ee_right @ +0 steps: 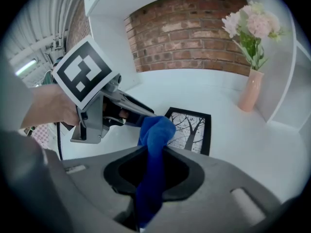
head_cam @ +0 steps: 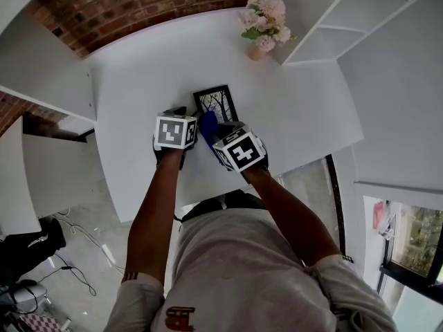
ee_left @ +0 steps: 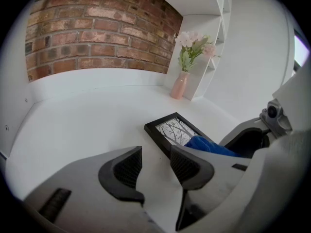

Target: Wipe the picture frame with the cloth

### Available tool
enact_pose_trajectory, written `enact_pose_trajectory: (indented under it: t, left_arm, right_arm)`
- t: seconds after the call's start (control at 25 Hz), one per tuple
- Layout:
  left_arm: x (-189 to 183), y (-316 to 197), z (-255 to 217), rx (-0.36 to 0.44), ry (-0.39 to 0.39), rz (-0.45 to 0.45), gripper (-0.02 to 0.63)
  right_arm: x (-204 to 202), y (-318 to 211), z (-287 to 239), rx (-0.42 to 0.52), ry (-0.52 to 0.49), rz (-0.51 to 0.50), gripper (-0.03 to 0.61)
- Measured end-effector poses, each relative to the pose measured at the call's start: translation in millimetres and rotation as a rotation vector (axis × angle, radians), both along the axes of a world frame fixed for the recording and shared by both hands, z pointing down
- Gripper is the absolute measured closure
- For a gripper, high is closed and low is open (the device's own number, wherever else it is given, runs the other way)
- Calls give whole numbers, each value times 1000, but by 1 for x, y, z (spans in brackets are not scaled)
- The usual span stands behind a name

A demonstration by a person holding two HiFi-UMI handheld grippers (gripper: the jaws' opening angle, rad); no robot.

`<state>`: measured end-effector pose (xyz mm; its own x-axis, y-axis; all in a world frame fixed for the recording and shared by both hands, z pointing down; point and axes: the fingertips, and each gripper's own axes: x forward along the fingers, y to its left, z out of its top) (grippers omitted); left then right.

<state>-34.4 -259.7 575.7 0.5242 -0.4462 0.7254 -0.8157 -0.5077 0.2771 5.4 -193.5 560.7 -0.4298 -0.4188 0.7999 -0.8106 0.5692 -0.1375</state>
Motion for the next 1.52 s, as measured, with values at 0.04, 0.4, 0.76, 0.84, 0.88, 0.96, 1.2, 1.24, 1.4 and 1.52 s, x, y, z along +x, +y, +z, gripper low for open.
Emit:
enact_pose_trajectory:
  t: [0.04, 0.4, 0.76, 0.84, 0.88, 0.96, 1.2, 1.24, 1.4, 1.52]
  left_arm:
    - [0, 0, 0, 0, 1, 1, 436]
    - [-1, -1, 0, 2, 3, -8, 436]
    - [-2, -1, 0, 6, -13, -14, 436]
    - [-1, -1, -1, 8, -17, -14, 436]
    - [-1, -1, -1, 9, -20, -14, 436]
    - [-1, -1, 0, 11, -26, -14, 436]
    - [-3, 1, -10, 38, -19, -26, 436]
    - [-4, 1, -16, 51, 0, -32, 436]
    - [-2, 3, -51, 124, 110, -63, 437]
    - [1, 4, -86, 200, 207, -88, 440]
  right_arm:
    - [3, -1, 0, 3, 7, 2, 502]
    - [37, -9, 0, 22, 22, 49, 502]
    - [86, -14, -3, 32, 33, 138, 502]
    - [95, -14, -4, 32, 36, 153, 502]
    - [100, -14, -5, 32, 37, 161, 502]
    - [107, -14, -8, 39, 31, 175, 502]
    - [103, -20, -37, 110, -39, 163, 502]
    - [102, -22, -44, 127, -52, 162, 502]
    - [93, -32, -78, 213, -124, 146, 502]
    - [86, -39, -108, 283, -189, 137, 502]
